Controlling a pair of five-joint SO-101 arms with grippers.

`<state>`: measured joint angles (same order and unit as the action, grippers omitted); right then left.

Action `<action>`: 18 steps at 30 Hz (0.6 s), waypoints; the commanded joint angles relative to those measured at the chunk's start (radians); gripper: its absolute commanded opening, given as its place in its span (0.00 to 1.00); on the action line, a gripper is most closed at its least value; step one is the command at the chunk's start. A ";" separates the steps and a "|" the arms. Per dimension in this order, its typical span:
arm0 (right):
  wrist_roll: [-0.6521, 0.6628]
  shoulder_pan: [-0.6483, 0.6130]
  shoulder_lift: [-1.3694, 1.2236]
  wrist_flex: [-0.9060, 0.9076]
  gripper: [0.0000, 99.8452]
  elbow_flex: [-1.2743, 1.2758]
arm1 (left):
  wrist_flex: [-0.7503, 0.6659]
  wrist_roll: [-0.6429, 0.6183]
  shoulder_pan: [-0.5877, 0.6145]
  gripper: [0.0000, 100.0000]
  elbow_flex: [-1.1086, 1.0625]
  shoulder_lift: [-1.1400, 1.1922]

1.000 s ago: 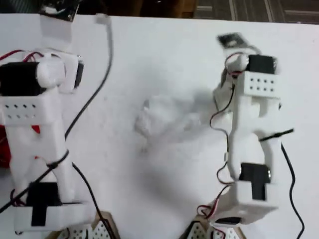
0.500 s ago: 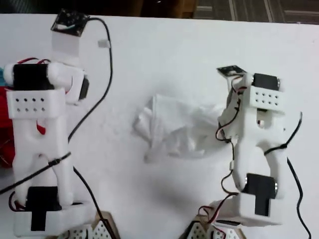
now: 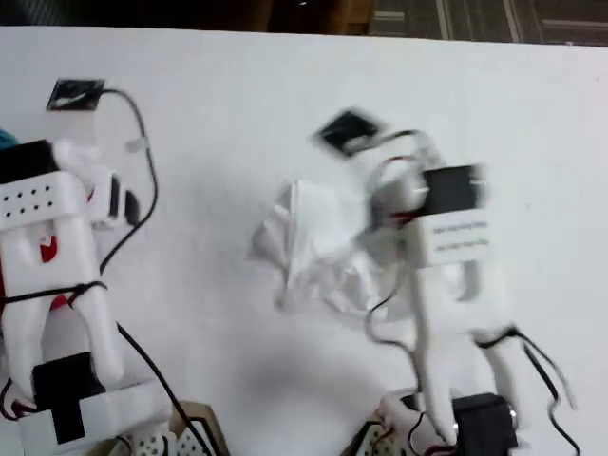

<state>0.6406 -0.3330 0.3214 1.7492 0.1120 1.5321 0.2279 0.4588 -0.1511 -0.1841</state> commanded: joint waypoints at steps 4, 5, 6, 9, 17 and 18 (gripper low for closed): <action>0.000 -0.245 -0.275 -0.096 0.26 -0.014 | -0.072 0.037 0.097 0.21 -0.107 -0.031; 0.000 -0.257 -0.315 -0.111 0.26 -0.014 | -0.084 0.038 0.110 0.21 -0.120 -0.031; 0.000 -0.271 -0.349 -0.120 0.26 -0.018 | -0.097 0.049 0.123 0.21 -0.131 -0.031; 0.005 -0.300 -0.429 -0.120 0.26 -0.044 | -0.109 0.069 0.144 0.21 -0.156 -0.031; 0.011 -0.283 -0.593 -0.127 0.26 -0.101 | -0.109 0.069 0.149 0.21 -0.160 -0.031; 0.012 -0.283 -0.615 -0.137 0.26 -0.101 | -0.109 0.069 0.149 0.21 -0.160 -0.031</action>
<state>0.6406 -0.6245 -0.2662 1.6326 0.0476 1.4308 0.2892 0.5984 -0.3214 -0.1841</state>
